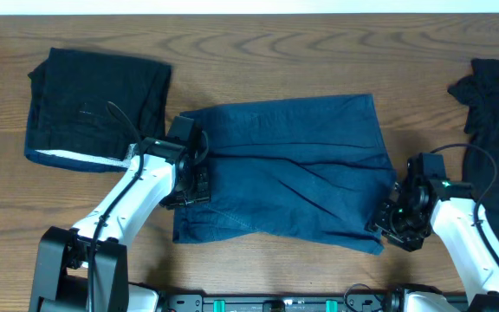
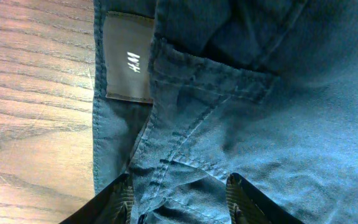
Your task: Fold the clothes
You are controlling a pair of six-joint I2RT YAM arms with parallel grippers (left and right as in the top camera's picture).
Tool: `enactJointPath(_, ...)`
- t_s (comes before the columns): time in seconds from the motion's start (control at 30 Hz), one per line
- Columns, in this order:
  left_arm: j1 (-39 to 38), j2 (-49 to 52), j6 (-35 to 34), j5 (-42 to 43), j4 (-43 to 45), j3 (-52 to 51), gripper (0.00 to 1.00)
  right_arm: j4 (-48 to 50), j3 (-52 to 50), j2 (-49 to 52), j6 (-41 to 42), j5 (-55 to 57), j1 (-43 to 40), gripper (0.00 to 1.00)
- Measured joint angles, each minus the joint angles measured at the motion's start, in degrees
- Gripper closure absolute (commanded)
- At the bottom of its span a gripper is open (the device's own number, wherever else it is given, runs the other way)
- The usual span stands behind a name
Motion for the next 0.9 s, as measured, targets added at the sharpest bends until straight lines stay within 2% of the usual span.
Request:
enactJointPath(0.23,0.00,-0.02,0.00,0.02,-0.28,0.00,0.49,0.13,-0.85,0.00,0.31,0.33,-0.81,0.40)
enactJointPath(0.5,0.00,0.00,0.02,0.02,-1.75,0.00,0.49,0.02,-1.40,0.00,0.74,-0.98,-4.04,0.49)
enactJointPath(0.63,0.00,0.00,0.24,0.02,-1.75,0.00,0.49,0.13,-1.40,0.00,1.05,-4.11,-4.61,0.62)
enactJointPath(0.77,0.00,0.00,0.63,0.02,-1.75,0.00,0.49,-0.02,-1.40,0.00,1.16,-6.36,-4.61,0.69)
enactJointPath(0.9,0.00,0.00,1.07,0.02,-1.77,0.00,0.48,-1.05,-1.40,0.00,0.48,-8.22,-4.61,0.91)
